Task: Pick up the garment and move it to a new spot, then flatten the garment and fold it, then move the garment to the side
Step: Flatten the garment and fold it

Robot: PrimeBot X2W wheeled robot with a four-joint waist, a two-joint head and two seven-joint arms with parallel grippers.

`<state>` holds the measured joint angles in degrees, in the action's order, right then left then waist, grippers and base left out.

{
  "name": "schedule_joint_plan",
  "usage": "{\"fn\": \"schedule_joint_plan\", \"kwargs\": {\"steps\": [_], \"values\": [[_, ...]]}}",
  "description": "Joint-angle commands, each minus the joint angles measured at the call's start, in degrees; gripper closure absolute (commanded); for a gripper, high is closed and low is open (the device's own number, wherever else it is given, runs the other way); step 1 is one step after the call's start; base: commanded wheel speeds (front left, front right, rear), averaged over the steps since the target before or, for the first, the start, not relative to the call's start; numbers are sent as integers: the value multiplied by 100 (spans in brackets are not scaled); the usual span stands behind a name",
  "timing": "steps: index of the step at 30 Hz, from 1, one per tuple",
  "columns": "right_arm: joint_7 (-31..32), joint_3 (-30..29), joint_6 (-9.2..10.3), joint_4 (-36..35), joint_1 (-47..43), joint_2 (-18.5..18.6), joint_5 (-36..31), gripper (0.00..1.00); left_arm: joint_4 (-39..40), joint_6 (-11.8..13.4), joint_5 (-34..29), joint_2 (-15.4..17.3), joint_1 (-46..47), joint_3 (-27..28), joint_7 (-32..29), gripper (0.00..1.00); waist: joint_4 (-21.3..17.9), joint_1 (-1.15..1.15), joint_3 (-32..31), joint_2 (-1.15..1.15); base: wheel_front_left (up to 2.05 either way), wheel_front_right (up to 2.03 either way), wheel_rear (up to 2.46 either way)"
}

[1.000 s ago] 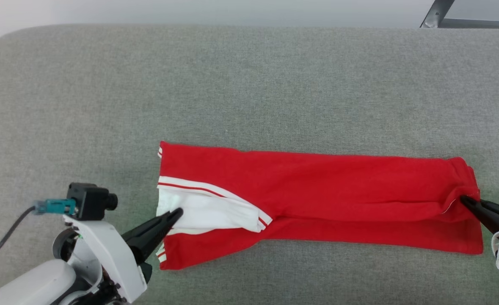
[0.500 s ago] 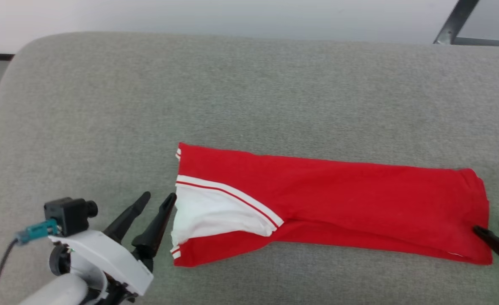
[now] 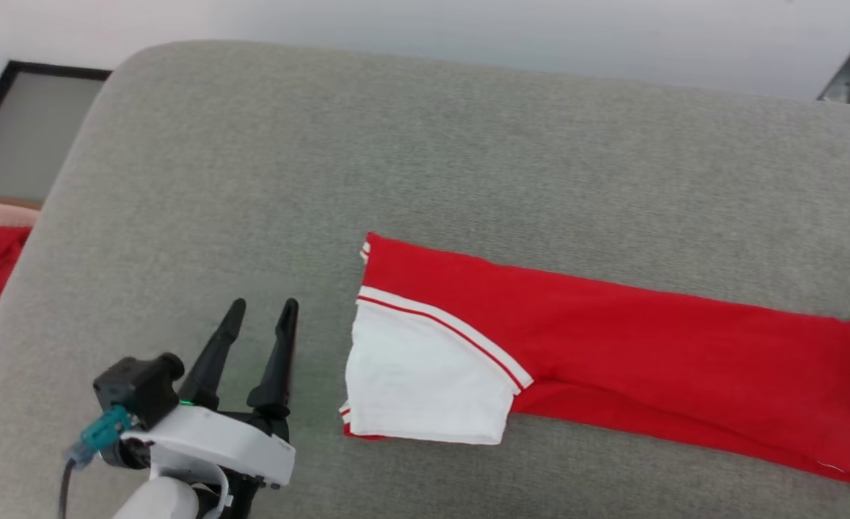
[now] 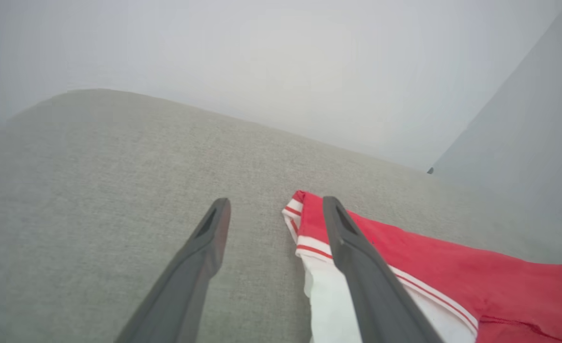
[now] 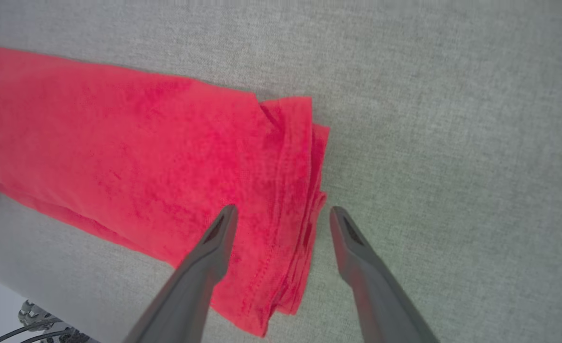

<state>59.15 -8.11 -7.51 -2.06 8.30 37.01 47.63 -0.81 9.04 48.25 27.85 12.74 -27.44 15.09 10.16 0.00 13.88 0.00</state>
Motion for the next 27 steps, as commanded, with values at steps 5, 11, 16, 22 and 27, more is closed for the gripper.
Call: {"fn": "schedule_joint_plan", "kwargs": {"steps": [5, 11, 16, 22, 27], "values": [[347, -169, 4, 482, 322, -186, -336, 0, -315, -320, -782, -426, -119, 384, 5, 0, 277, 0, 34, 0, 0, 0, 0], [522, -191, 4, 919, 271, -450, -566, 0, -642, -642, -1346, -782, -55, 633, 5, 0, 371, 0, 73, 0, 0, 0, 0], [436, -93, 4, 1197, 296, -722, -745, 52, -860, -877, -1658, -975, -29, 810, 5, 0, 370, 0, 75, 0, 0, 0, 0], [261, 26, 0, 1313, 372, -910, -697, 100, -1033, -1036, -1965, -1059, -40, 997, 5, 0, 300, 0, 44, 0, 0, 0, 0], [7, -57, 1, 1391, 471, -864, -643, 100, -1097, -1105, -2079, -1044, -127, 1194, 5, 0, 134, 0, -7, 0, 0, 0, 0]]}}
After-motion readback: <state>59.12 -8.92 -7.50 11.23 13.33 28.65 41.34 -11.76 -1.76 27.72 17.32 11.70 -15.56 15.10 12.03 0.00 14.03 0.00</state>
